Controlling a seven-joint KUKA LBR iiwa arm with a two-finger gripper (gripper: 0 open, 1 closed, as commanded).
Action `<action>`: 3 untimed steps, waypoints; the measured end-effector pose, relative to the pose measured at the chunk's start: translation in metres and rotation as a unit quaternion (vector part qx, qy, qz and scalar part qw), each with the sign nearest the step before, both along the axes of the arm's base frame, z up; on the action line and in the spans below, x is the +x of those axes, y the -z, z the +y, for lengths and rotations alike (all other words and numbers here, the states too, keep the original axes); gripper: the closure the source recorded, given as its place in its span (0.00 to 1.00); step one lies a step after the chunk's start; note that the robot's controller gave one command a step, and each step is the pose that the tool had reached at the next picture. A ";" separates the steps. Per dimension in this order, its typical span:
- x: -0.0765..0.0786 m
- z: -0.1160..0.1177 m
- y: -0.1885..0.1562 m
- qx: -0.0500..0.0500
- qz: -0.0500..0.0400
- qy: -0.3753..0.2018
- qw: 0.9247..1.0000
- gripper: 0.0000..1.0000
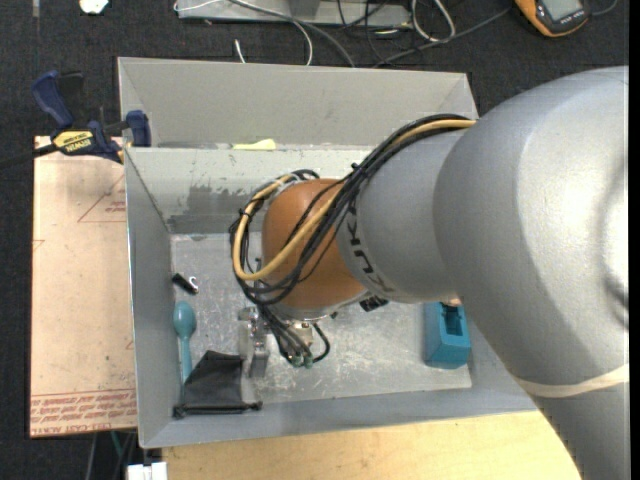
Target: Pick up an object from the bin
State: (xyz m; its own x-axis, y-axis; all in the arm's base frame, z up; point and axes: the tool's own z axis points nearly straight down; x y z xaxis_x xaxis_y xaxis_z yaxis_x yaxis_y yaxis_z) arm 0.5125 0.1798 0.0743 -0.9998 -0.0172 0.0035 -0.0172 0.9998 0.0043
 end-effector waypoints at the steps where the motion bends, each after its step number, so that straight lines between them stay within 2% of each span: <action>1: 0.000 0.000 0.000 0.000 0.000 0.000 1.000 1.00; 2: 0.018 -0.023 -0.061 0.001 -0.002 -0.104 0.995 1.00; 3: 0.018 -0.023 -0.061 0.001 -0.002 -0.104 0.995 1.00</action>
Offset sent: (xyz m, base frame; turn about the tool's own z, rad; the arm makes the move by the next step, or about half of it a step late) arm 0.0170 -0.0239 0.0612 -0.2116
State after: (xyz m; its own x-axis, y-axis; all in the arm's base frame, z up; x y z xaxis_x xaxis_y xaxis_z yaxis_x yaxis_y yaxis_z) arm 0.5304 0.1565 0.1354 -0.9745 -0.2246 -0.0006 -0.2246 0.9744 0.0065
